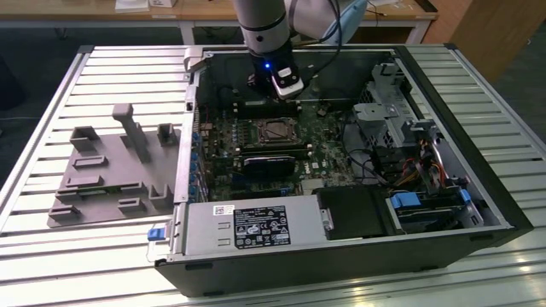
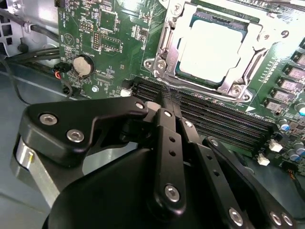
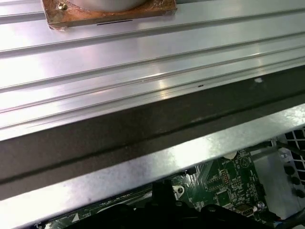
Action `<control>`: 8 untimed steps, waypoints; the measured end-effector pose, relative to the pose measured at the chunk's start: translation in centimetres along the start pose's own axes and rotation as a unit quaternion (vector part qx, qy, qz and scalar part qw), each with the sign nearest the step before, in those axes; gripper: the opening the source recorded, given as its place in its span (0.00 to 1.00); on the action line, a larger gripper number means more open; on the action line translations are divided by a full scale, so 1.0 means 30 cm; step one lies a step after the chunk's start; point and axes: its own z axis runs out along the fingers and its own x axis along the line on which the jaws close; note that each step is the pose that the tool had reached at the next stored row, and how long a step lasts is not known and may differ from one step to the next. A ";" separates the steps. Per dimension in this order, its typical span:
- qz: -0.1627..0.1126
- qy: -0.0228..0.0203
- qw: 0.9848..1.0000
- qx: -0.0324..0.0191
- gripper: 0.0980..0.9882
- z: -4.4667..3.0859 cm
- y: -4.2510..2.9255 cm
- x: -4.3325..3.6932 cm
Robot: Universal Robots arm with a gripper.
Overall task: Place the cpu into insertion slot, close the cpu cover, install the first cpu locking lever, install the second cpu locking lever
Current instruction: 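Install the first cpu locking lever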
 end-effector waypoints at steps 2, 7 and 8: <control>0.001 0.007 1.000 0.003 0.00 0.001 0.000 0.000; 0.001 0.025 1.000 0.015 0.00 0.004 -0.001 -0.002; 0.002 0.024 1.000 0.016 0.00 0.004 -0.002 -0.003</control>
